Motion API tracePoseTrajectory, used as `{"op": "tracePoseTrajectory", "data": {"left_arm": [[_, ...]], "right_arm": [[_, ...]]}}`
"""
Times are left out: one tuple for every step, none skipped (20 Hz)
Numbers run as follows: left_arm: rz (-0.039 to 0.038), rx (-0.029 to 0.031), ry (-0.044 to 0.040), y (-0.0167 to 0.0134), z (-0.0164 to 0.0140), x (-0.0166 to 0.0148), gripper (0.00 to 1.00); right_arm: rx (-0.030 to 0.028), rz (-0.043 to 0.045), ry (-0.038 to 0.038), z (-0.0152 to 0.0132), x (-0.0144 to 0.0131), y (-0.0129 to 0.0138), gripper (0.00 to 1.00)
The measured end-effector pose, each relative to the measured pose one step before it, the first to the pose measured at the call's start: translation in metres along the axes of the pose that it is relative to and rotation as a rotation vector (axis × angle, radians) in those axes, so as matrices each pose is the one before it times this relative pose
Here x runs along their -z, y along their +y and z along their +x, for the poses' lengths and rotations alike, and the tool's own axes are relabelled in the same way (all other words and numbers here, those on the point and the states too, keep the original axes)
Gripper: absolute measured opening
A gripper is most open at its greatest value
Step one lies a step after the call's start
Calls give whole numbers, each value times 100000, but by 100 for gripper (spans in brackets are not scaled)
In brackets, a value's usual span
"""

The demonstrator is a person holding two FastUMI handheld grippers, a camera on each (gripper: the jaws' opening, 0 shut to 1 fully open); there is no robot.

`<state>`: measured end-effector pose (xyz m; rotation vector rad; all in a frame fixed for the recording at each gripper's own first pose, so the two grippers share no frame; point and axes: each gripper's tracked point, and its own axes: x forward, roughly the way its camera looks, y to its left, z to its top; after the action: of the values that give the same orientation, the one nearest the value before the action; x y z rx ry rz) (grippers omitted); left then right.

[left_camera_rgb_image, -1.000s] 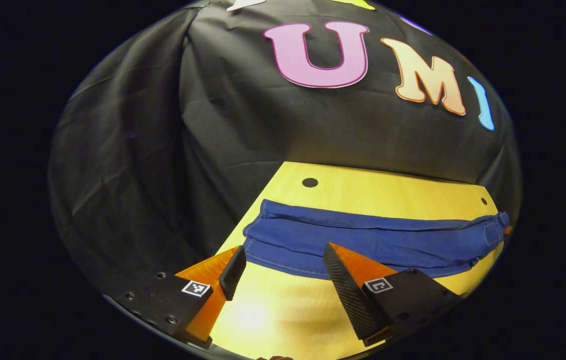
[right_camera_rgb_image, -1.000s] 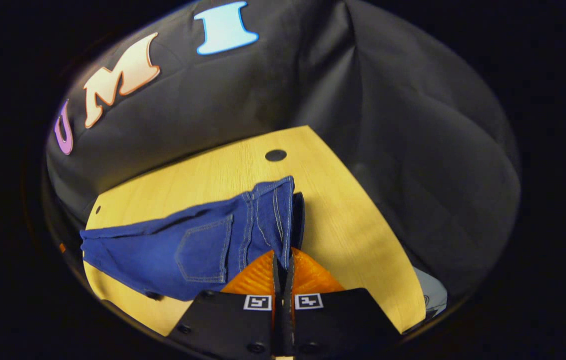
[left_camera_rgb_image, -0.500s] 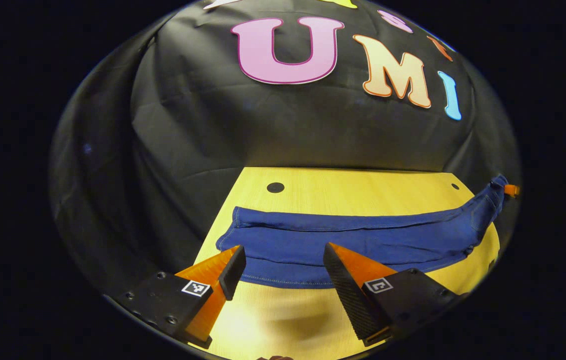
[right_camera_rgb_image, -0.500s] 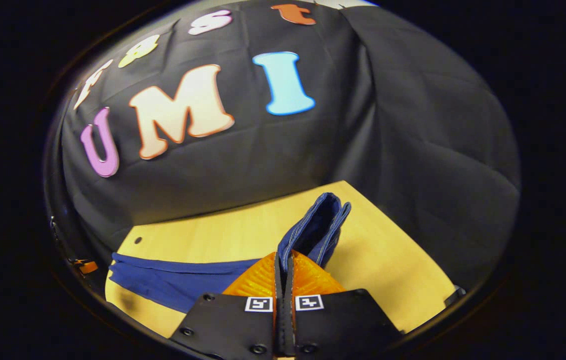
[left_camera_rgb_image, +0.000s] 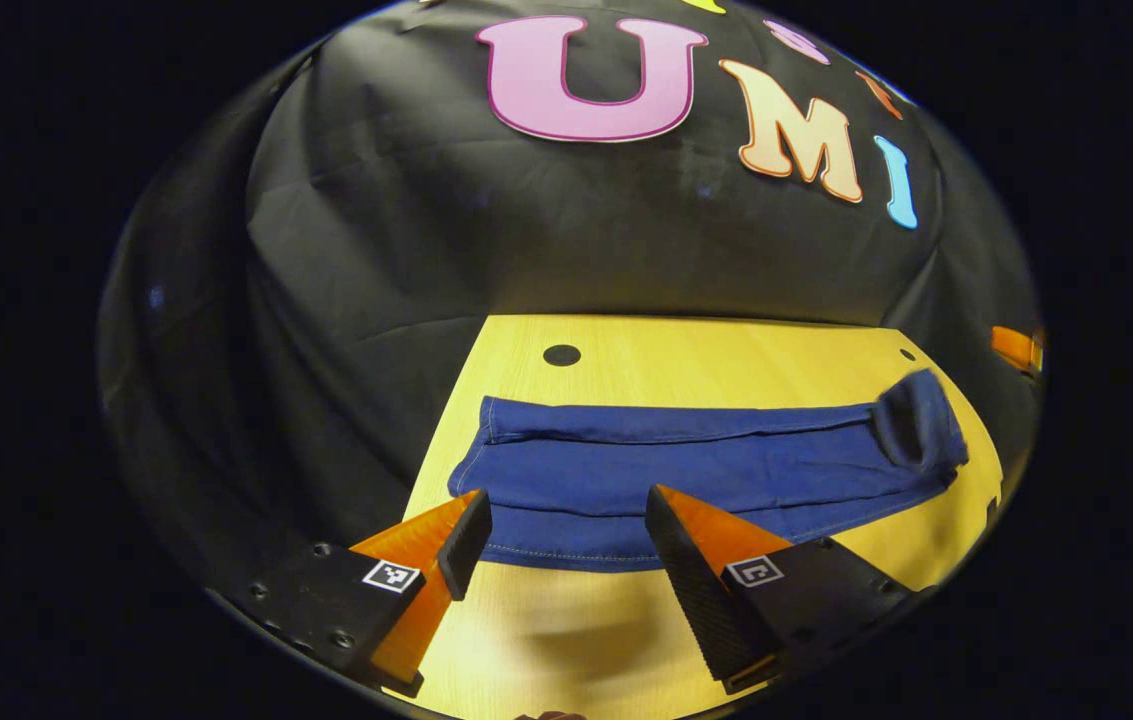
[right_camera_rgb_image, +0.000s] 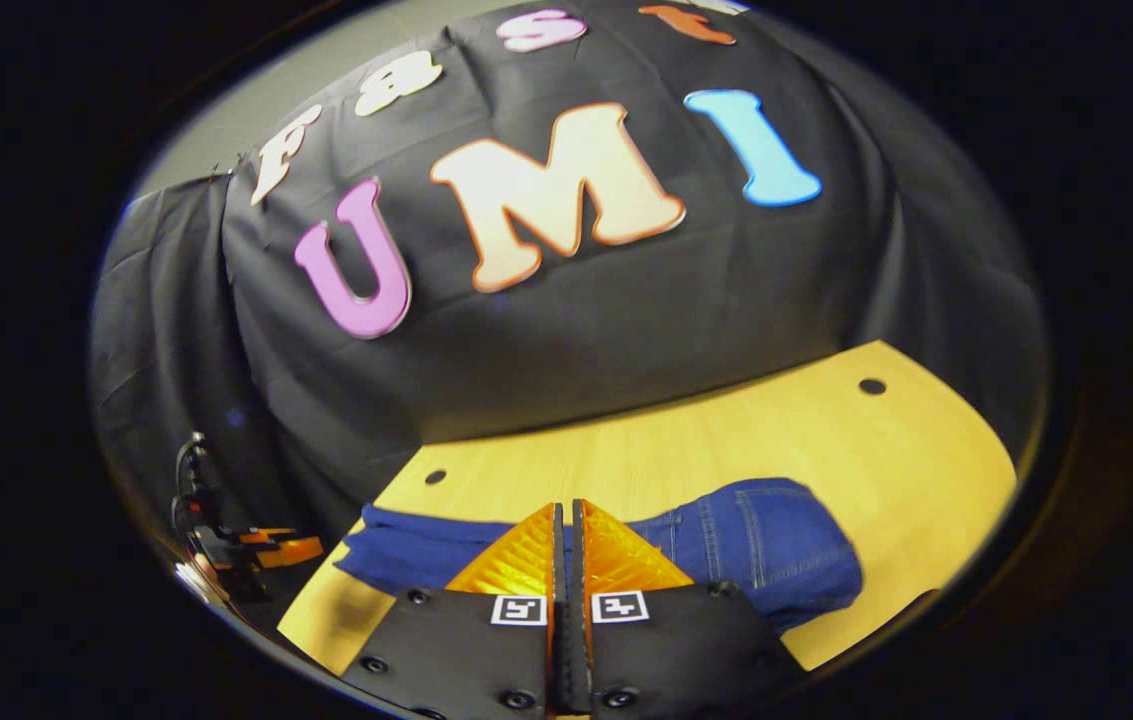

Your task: Grasp the waist and the cuffs of the jeans and fold them to make the two legs overlap; first hold the waist and fold one-third of the jeans toward the cuffs, then hold the cuffs and fold the remaining one-third in the same direction to finish folding.

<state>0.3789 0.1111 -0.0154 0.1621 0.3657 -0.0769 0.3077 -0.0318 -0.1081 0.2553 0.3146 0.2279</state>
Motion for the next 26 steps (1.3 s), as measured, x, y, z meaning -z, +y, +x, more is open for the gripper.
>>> {"op": "tracePoseTrajectory", "data": {"left_arm": [[-375,-88,-342,303,0,122,95],[-289,-4,75,154,108,102,95],[-541,77,465,225,97,334,95],[-674,247,1158,201,286,432,95],[-920,555,1023,-2,144,362,95],[-1234,617,1110,89,388,316,95],[-991,-142,1770,509,604,654,95],[-165,-900,2259,599,659,574,95],[-108,-709,1150,588,684,345,95],[-481,-485,655,497,638,97,95],[-759,-307,1285,472,654,259,95],[-699,-511,1079,555,588,93,95],[-705,-279,1054,677,788,-32,95],[-795,-482,450,604,714,-293,95],[-706,-47,419,449,587,-206,95],[-746,178,70,380,694,-383,95],[-969,189,602,342,569,-294,94],[-550,301,1067,349,663,-139,93],[-530,492,783,236,666,-41,92],[-249,1150,1445,-106,694,75,93],[15,818,2097,-115,513,413,93],[631,72,2427,106,546,439,94],[579,-438,1432,354,477,325,95],[-59,75,956,-144,577,89,96],[258,-664,1599,166,-59,331,95],[970,-211,-97,16,-62,-311,95]], "right_arm": [[-1692,-295,4020,572,1461,145,2],[-1826,28,2314,681,1601,424,2],[-160,-1155,3434,635,1851,-3,2],[817,-1739,3434,318,1434,-306,2],[1576,-1215,2169,280,1222,-263,2],[1221,-844,2157,166,938,-186,2],[532,-287,2185,-418,733,-126,3],[574,-386,1583,1045,1157,222,3],[144,-418,2049,51,705,-46,4],[1299,-419,410,-758,645,-726,17],[-860,224,1641,-838,520,-155,21],[671,-385,1632,-245,311,-346,45],[1037,-609,-315,-507,328,-663,70],[2081,84,225,-438,-10,-527,94],[1360,328,-141,-538,109,-568,99],[1518,858,-541,-523,-114,-596,94],[1499,1086,-140,-609,-185,-657,94],[1705,883,-814,-518,-185,-658,99],[2018,357,-931,-578,-284,-768,94],[2329,-153,-893,-462,-329,-790,99],[2160,46,-984,-537,-317,-851,99],[1485,950,-1054,-402,-455,-710,99],[1173,1567,-1005,-370,-362,-639,99],[1060,1632,-557,-319,-333,-646,99],[1473,1128,-586,-357,-223,-782,99],[2134,161,-345,-295,-133,-911,99]]}}
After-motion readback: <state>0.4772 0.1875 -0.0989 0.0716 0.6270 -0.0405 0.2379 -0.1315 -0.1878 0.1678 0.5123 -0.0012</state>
